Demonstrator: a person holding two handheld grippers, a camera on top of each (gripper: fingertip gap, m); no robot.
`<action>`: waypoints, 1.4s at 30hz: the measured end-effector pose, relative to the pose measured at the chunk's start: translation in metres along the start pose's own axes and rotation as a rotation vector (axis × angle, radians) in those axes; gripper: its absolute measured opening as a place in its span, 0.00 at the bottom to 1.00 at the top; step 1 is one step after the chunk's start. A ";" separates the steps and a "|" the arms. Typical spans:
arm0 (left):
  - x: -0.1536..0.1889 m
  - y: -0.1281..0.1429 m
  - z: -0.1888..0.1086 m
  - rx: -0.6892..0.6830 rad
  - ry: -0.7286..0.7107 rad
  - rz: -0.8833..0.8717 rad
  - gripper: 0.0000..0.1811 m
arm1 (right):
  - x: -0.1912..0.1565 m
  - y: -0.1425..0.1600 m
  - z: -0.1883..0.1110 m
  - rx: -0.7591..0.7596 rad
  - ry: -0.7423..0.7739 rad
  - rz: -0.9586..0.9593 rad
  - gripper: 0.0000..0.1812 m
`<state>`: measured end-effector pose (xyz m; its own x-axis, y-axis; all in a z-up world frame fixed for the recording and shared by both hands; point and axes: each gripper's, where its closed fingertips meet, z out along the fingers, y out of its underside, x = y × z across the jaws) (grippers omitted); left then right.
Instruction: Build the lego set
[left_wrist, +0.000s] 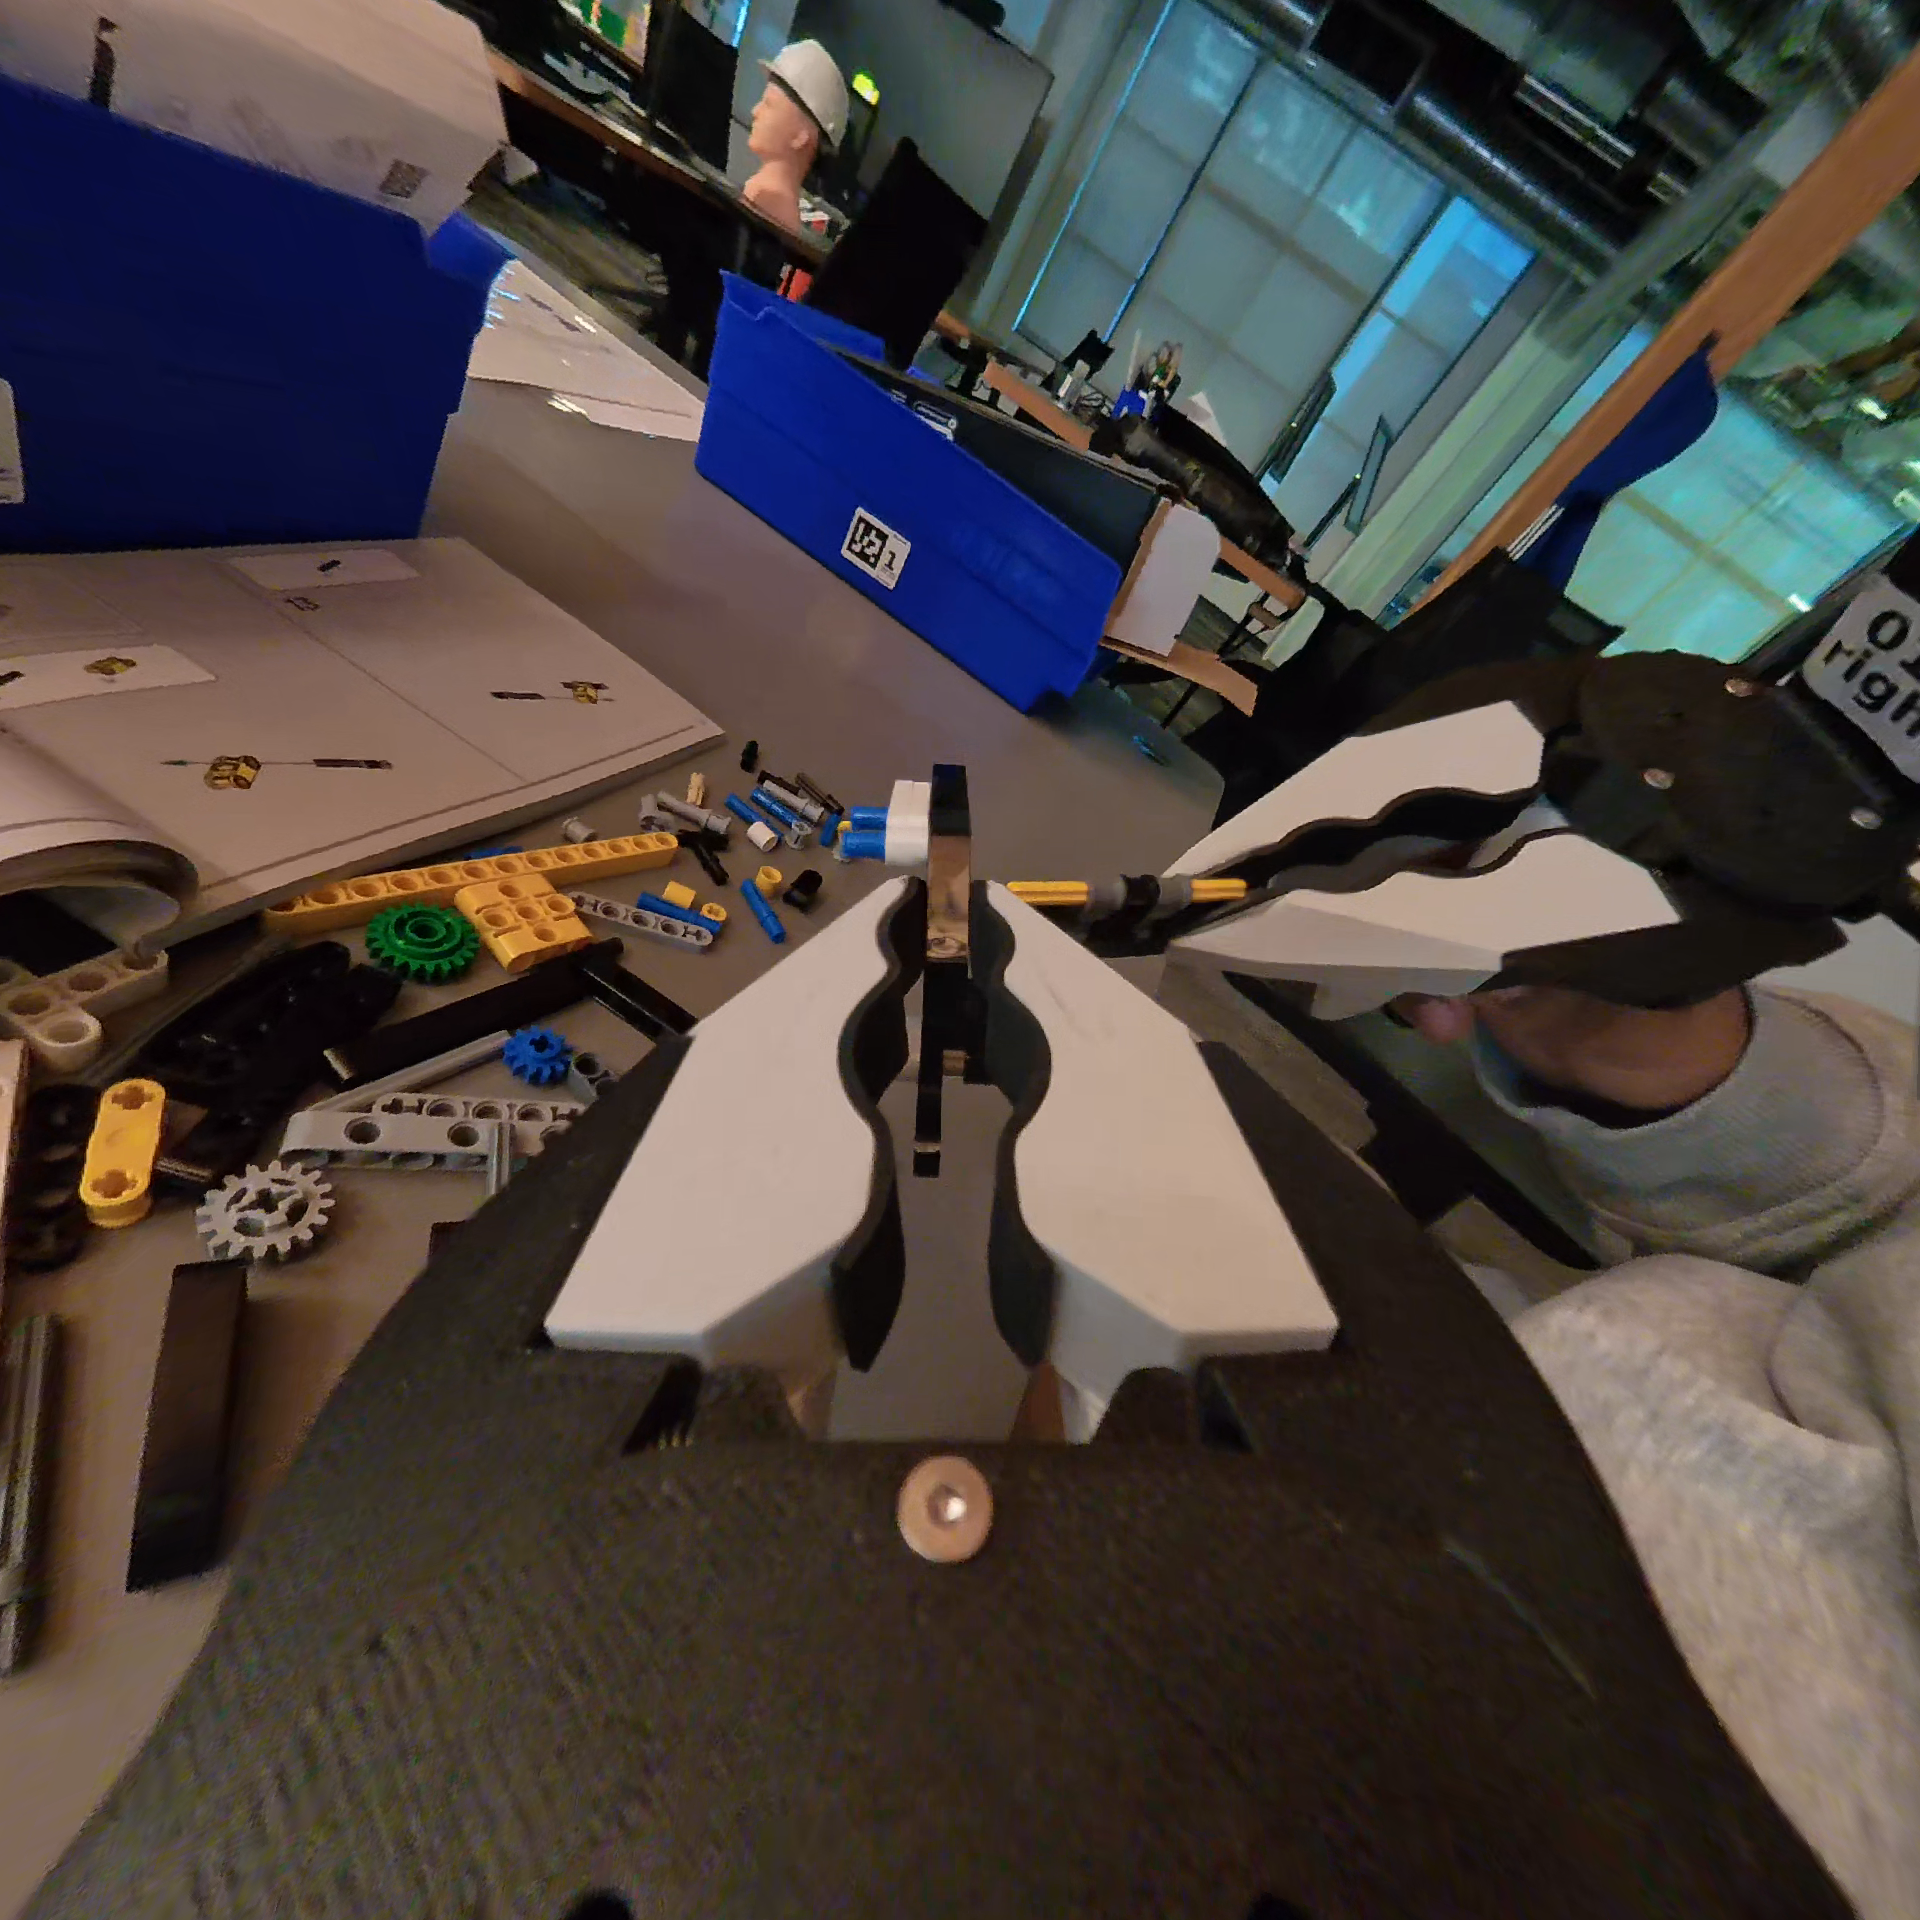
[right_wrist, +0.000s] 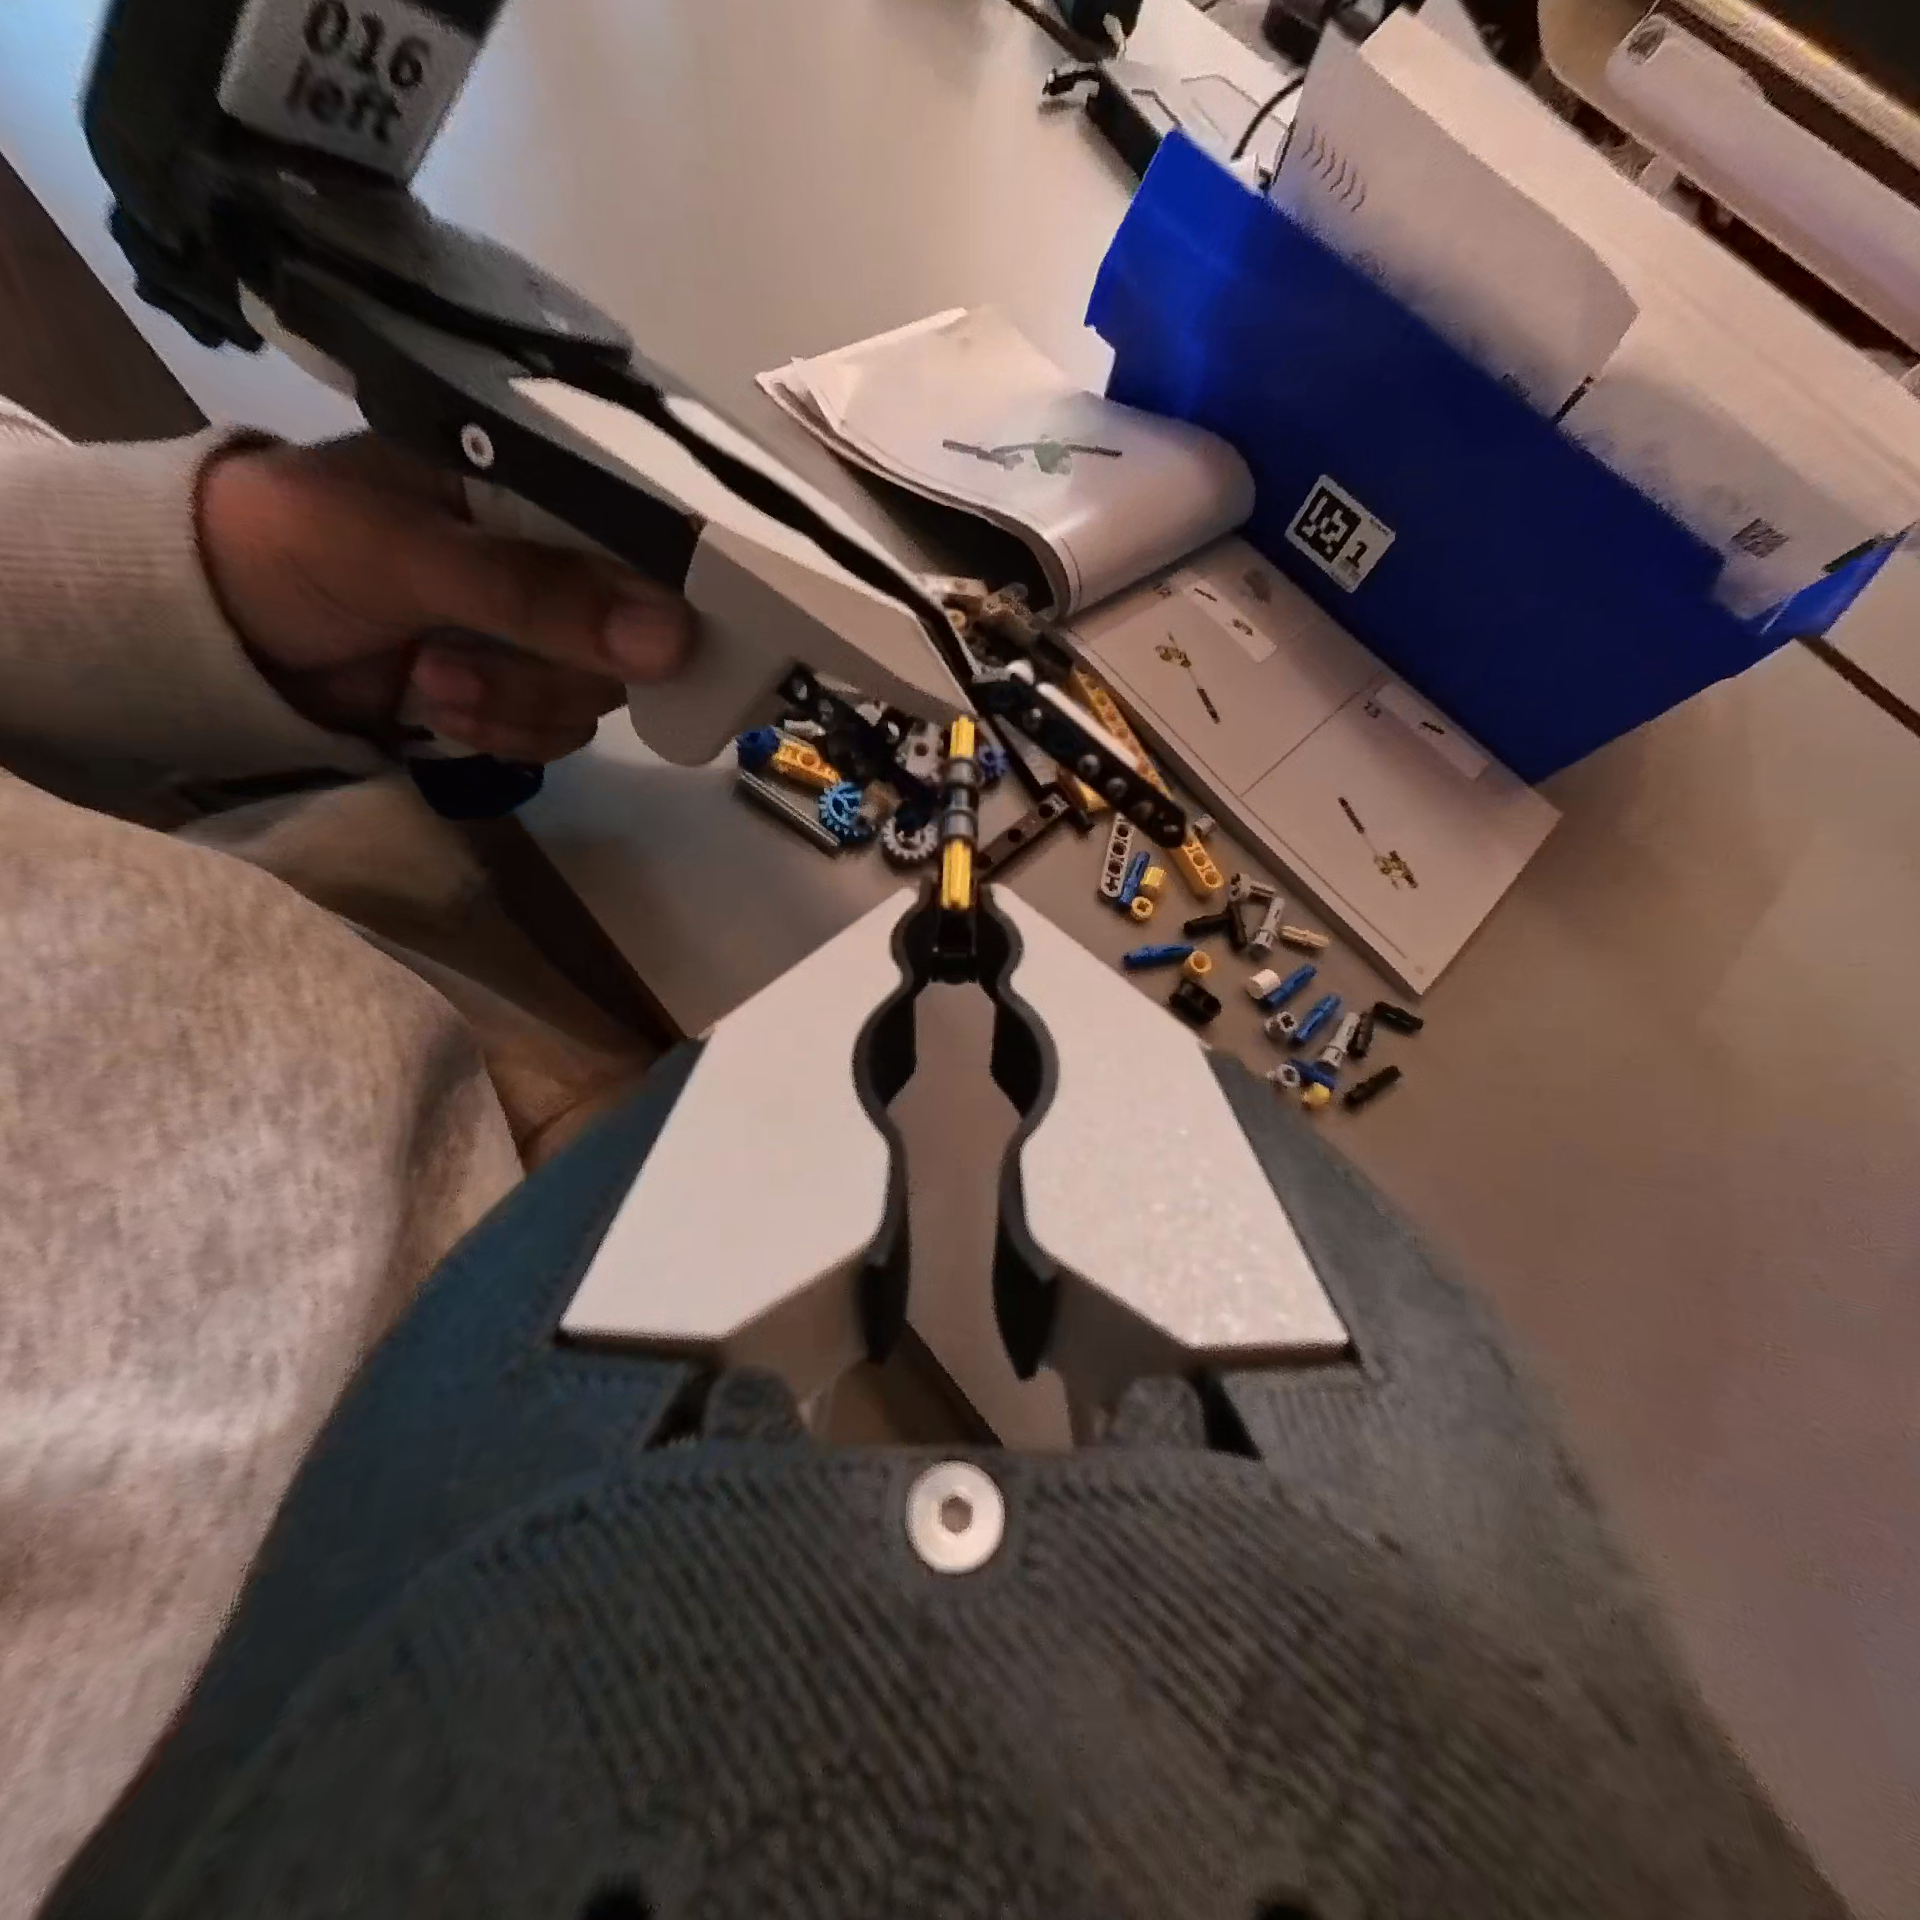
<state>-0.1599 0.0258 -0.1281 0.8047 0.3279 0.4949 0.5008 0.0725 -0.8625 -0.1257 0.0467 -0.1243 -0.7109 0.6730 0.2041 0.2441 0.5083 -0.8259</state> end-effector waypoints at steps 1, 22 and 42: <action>0.000 0.000 0.000 0.003 0.005 -0.011 0.03 | 0.000 -0.003 -0.001 0.017 -0.008 0.026 0.03; -0.025 -0.032 -0.024 0.324 0.202 -0.642 0.03 | 0.017 -0.045 0.015 0.055 0.007 0.393 0.03; -0.016 -0.026 -0.017 0.193 -0.090 -0.124 0.03 | 0.015 -0.043 0.021 0.017 0.024 0.338 0.03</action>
<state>-0.1806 0.0026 -0.1124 0.7047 0.3873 0.5945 0.5171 0.2935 -0.8040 -0.1608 0.0234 -0.0966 -0.5760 0.8144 -0.0709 0.4520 0.2450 -0.8577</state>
